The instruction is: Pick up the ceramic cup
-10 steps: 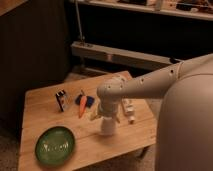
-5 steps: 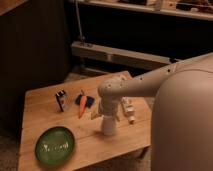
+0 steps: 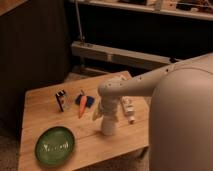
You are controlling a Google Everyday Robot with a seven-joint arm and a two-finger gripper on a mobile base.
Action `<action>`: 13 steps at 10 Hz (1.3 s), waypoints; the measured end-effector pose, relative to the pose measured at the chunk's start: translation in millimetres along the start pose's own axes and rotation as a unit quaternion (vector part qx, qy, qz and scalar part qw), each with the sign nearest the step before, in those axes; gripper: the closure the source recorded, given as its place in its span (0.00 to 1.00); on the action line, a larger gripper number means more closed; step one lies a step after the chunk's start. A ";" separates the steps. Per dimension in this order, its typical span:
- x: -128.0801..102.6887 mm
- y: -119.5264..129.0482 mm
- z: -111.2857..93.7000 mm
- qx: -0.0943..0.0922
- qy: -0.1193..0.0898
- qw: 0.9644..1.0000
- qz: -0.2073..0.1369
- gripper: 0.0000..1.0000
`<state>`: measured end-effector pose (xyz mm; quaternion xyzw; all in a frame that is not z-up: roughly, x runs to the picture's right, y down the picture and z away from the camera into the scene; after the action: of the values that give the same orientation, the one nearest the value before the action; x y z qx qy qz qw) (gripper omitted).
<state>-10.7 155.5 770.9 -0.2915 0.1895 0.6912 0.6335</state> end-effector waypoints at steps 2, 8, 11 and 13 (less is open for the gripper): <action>-0.7 4.7 3.2 -0.005 0.004 1.000 -0.004 0.68; -2.3 7.9 7.2 -0.009 0.016 1.000 -0.008 0.94; -9.5 12.1 -8.2 -0.009 0.005 1.000 -0.018 0.94; -22.1 11.9 -43.8 -0.003 -0.008 1.000 -0.027 0.94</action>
<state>-14.8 109.4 750.6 -0.2923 0.1744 0.6765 0.6530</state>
